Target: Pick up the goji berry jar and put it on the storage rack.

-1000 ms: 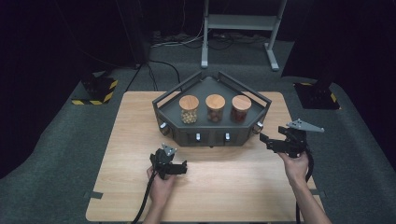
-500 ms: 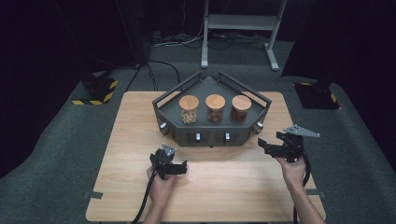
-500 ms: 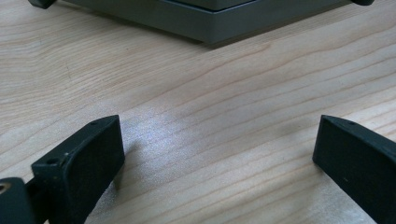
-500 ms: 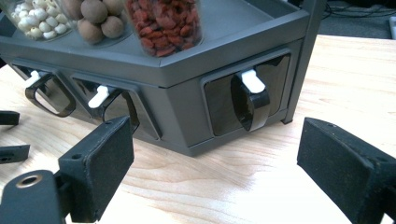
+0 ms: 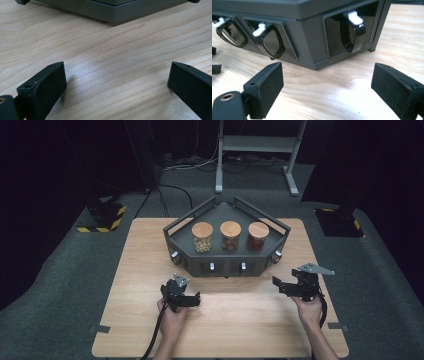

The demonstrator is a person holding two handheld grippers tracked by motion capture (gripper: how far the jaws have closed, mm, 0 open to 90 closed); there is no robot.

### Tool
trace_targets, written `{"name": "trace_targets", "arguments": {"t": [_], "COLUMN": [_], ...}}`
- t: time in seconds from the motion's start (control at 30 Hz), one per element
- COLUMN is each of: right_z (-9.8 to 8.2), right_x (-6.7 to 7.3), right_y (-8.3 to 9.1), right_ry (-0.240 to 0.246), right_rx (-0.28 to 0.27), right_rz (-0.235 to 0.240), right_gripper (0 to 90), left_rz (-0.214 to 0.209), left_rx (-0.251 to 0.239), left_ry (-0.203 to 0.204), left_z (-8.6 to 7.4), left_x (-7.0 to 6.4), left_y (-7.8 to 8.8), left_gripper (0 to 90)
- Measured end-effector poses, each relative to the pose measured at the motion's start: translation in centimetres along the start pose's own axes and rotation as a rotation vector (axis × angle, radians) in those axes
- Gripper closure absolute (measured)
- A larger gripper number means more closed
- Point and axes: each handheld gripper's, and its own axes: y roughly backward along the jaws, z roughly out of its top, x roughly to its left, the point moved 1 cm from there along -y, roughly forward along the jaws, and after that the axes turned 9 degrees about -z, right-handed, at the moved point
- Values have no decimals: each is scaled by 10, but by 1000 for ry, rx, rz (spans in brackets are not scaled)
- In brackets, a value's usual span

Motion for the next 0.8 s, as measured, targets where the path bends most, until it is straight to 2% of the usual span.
{"name": "trace_targets", "arguments": {"t": [0.1,0.23,0.4,0.57,0.8], "right_z": [-5,-13,-19,-22,-26], "right_x": [0,0,2,6,15], "right_y": [-4,-10,-15,-22,-31], "right_ry": [-11,-45,-60,-44,-28], "right_rx": [11,16,23,41,65], "right_rz": [-5,11,23,14,-33], "right_gripper": [104,104,103,98,99], "left_rz": [0,-1,-1,-1,-1], "left_rx": [0,0,0,0,0], "left_ry": [0,1,1,1,1], "left_z": [0,0,0,0,0], "left_x": [0,0,0,0,0], "left_y": [0,0,0,0,0], "left_gripper": [21,20,20,20,20]}}
